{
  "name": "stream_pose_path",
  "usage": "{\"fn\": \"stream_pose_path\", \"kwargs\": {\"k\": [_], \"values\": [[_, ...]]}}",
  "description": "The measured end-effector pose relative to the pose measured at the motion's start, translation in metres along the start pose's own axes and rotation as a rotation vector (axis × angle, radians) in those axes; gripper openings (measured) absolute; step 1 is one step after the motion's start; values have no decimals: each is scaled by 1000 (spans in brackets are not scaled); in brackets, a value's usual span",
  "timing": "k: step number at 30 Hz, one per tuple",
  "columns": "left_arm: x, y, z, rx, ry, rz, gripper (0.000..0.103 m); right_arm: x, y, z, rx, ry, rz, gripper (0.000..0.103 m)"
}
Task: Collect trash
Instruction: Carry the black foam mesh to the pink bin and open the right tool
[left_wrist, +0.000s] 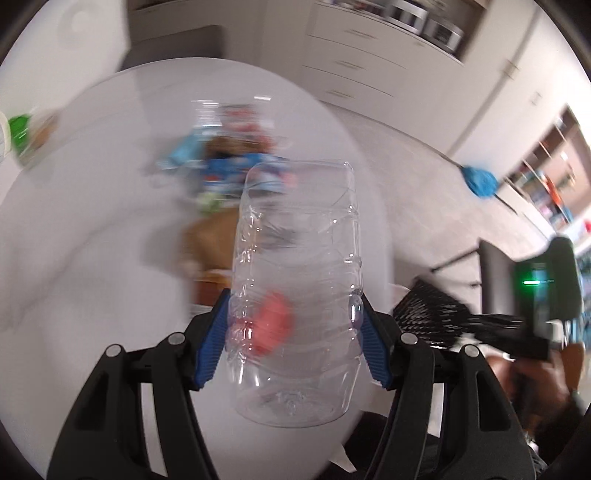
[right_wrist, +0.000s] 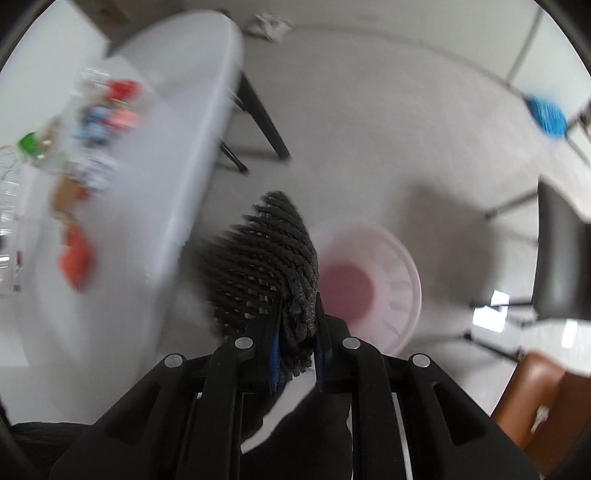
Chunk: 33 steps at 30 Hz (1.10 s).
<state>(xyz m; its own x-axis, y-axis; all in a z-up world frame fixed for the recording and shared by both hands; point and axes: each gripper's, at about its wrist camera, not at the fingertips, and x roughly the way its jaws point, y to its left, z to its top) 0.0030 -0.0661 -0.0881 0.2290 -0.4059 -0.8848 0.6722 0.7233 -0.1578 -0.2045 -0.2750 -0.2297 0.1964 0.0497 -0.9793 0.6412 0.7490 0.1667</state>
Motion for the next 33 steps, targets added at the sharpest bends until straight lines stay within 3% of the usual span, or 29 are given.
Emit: {"fn": "stream_pose_path", "kwargs": {"k": [7,8,11,12,17,21,23,24,27,33], "values": [[27,-92,-7,153,75,-37,62,87,-41,-10,1,93,-8,16],[33,-103,-8,170,88,-41,62,94,-41,-10,3,97,-2,22],[46,-130,-11,216,119,-50,62,102,-55,-18,-11,115,-14,65],[49,-138,-13,230,126,-50,62,100,-58,-18,-21,108,-29,70],[73,-176,-20,276,173,-52,62,73,-83,-23,-14,63,-45,82],[91,-196,-27,305,221,-71,62,22,-107,-24,4,-22,-63,89],[99,-205,-32,331,242,-74,67,5,-115,-22,6,-51,-65,90],[102,-209,-34,343,247,-60,77,-7,-118,-19,8,-73,-68,90],[103,-213,-36,354,240,-38,87,-41,-126,-13,11,-127,-62,91],[83,-209,-26,335,170,11,89,-101,-112,-3,-13,-222,-34,95]]}}
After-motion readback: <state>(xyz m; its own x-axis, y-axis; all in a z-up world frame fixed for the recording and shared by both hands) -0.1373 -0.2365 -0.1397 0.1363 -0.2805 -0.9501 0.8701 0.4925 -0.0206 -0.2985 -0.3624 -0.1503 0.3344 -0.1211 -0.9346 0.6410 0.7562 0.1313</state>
